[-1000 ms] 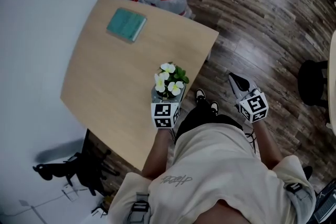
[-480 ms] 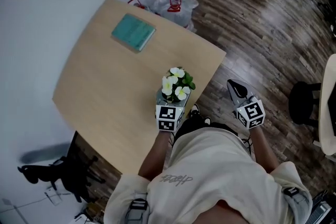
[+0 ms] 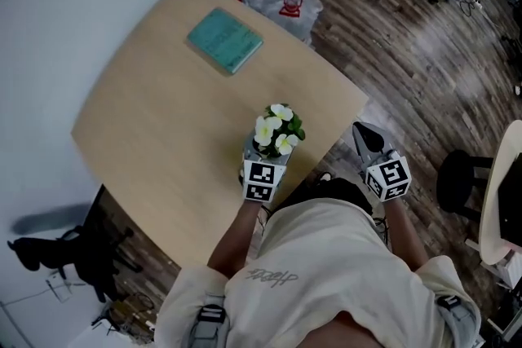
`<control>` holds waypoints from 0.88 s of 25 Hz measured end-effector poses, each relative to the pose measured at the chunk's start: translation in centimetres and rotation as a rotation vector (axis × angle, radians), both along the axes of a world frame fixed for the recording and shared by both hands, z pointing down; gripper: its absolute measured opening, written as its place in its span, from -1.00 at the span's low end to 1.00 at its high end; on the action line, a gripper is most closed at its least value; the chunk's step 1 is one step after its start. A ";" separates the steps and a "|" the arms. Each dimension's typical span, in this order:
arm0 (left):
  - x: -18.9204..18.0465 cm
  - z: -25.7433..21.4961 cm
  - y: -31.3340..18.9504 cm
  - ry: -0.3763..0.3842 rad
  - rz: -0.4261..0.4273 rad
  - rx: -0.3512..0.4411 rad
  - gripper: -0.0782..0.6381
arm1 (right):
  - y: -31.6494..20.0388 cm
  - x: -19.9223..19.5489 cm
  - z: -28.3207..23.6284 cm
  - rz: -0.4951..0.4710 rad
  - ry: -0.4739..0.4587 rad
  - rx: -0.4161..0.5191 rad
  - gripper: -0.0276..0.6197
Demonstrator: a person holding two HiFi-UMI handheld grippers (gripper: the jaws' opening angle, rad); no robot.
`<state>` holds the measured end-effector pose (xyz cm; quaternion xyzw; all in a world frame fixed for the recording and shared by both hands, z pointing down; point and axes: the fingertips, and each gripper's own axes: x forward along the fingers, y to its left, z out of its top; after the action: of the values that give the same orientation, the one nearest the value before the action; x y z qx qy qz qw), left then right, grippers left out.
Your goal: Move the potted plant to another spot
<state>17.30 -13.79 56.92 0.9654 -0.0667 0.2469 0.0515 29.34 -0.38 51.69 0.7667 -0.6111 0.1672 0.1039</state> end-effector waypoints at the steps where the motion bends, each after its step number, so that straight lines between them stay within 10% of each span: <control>1: -0.3 0.1 -0.5 0.000 -0.009 -0.008 0.22 | -0.7 -0.1 0.0 -0.011 0.006 -0.006 -0.91; 22: -0.1 0.3 -3.6 -0.046 -0.307 0.000 0.22 | -8.9 2.5 0.8 -0.342 -0.038 0.011 -0.91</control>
<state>17.15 -17.38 57.17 0.9379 -0.2147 0.2580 0.0873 31.85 -9.32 52.50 0.6488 -0.7355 0.1582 0.1147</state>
